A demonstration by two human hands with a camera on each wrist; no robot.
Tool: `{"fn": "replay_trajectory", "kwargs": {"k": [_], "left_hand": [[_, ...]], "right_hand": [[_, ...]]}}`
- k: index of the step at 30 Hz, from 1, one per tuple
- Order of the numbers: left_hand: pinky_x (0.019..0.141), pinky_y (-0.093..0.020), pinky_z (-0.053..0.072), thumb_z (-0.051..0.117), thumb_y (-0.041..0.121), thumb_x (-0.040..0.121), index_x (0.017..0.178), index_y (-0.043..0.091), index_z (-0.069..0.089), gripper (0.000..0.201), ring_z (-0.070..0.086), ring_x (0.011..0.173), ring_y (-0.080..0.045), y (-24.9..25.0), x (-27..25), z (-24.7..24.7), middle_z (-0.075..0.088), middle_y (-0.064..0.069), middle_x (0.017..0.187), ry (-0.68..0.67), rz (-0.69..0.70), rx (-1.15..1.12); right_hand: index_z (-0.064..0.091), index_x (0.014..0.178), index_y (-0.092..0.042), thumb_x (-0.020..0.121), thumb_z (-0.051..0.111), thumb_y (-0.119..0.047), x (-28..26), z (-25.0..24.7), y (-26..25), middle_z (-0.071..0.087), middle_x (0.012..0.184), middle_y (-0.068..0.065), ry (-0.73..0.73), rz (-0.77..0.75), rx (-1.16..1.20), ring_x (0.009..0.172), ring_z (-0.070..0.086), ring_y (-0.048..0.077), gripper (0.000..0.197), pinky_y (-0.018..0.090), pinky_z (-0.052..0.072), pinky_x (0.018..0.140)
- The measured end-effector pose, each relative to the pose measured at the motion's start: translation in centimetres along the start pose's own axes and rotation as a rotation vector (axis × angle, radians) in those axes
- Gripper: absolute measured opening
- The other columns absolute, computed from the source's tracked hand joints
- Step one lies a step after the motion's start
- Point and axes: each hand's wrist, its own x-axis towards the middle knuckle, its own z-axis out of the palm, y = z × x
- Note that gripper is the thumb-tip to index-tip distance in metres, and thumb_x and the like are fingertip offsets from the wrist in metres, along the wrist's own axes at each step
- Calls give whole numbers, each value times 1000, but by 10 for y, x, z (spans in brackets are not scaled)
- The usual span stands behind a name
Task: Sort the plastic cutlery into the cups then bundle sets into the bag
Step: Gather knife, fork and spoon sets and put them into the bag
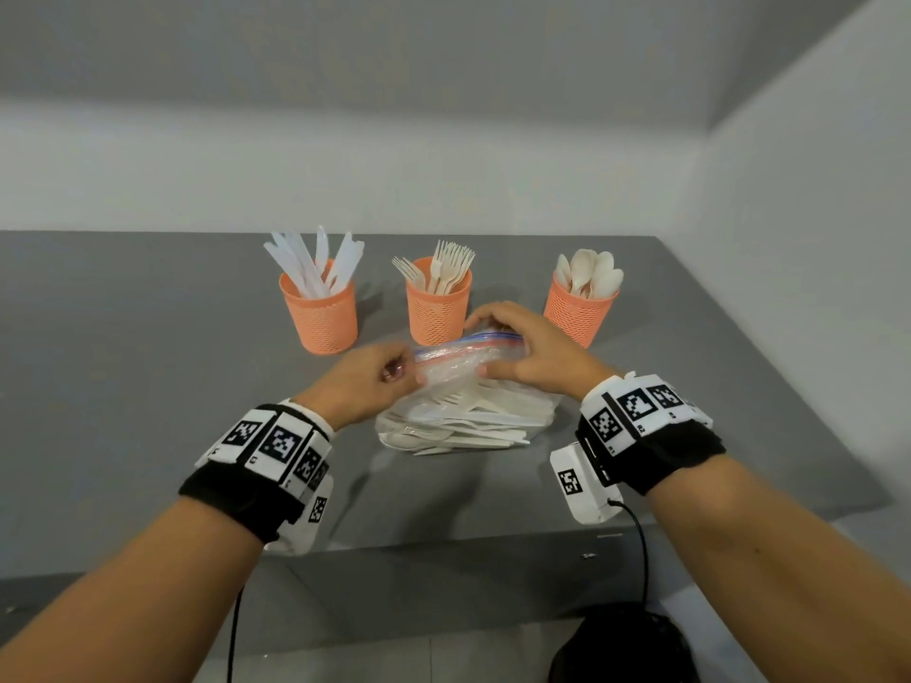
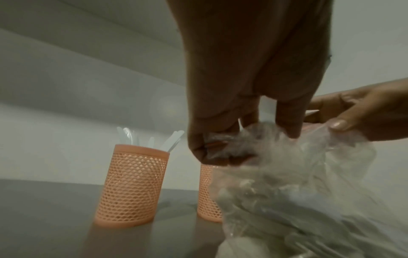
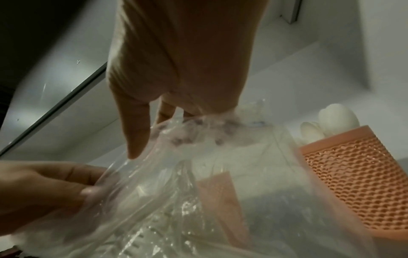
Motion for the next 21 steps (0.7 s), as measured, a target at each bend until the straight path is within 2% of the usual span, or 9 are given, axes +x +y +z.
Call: {"fn": "replay_trajectory", "kwargs": {"k": [2,4,7,10,13,16,17,19,21], "left_hand": [[65,-24,39,64,15,85,92,19,47,20,43,67,-10,-1,0,0,48,6,78,70,23,-106],[74,-28,43,66,9,82,98,26,44,32,46,74,-14,2,3,-5,50,-2,84,171,60,-228],[79,-27,45,69,9,80,87,32,52,29,52,78,-7,9,7,-15,56,1,83,235,141,-292],[72,-9,40,69,11,80,73,21,54,19,50,66,5,18,6,-18,52,7,72,239,146,-398],[67,-13,36,66,15,83,69,19,50,21,43,65,-3,17,8,-19,46,5,68,245,77,-484],[68,-21,37,62,15,86,69,19,54,19,45,68,-10,14,12,-22,50,3,70,241,-60,-603],[69,-20,38,61,12,86,70,18,55,18,47,69,-10,14,13,-22,52,2,71,245,-82,-623],[71,-18,41,60,9,86,70,19,58,19,52,68,-9,18,13,-23,57,3,70,268,-94,-638],[68,-15,43,58,7,86,70,19,59,20,53,62,-3,24,14,-25,60,10,62,322,-75,-659]], "right_hand": [[57,115,-19,74,74,-11,0,-1,1,55,114,4,53,-29,10,105,54,17,45,25,41,95],[58,114,-14,75,74,-9,1,-4,1,54,108,3,87,-46,5,99,53,12,43,15,38,91],[57,106,-16,75,72,-4,2,-9,0,53,101,0,165,-73,47,88,48,-1,37,4,35,81],[52,88,-27,74,69,3,3,-11,-1,49,86,-8,244,-121,54,76,46,-6,37,6,37,76],[48,76,-29,74,72,-1,1,-15,-4,47,77,-13,241,-121,101,68,46,-4,37,8,37,69],[54,78,-23,75,75,-10,-2,-19,-9,50,72,-7,138,-103,148,64,44,-1,25,11,36,67],[57,81,-23,76,74,-13,-4,-20,-12,49,72,-2,111,-92,169,65,43,6,21,15,36,66],[60,87,-18,82,68,-18,-7,-20,-17,44,73,8,95,-70,229,67,39,17,10,22,35,65],[60,91,-13,88,61,-25,-7,-19,-19,42,67,7,106,-31,197,62,39,14,13,20,33,60]]}}
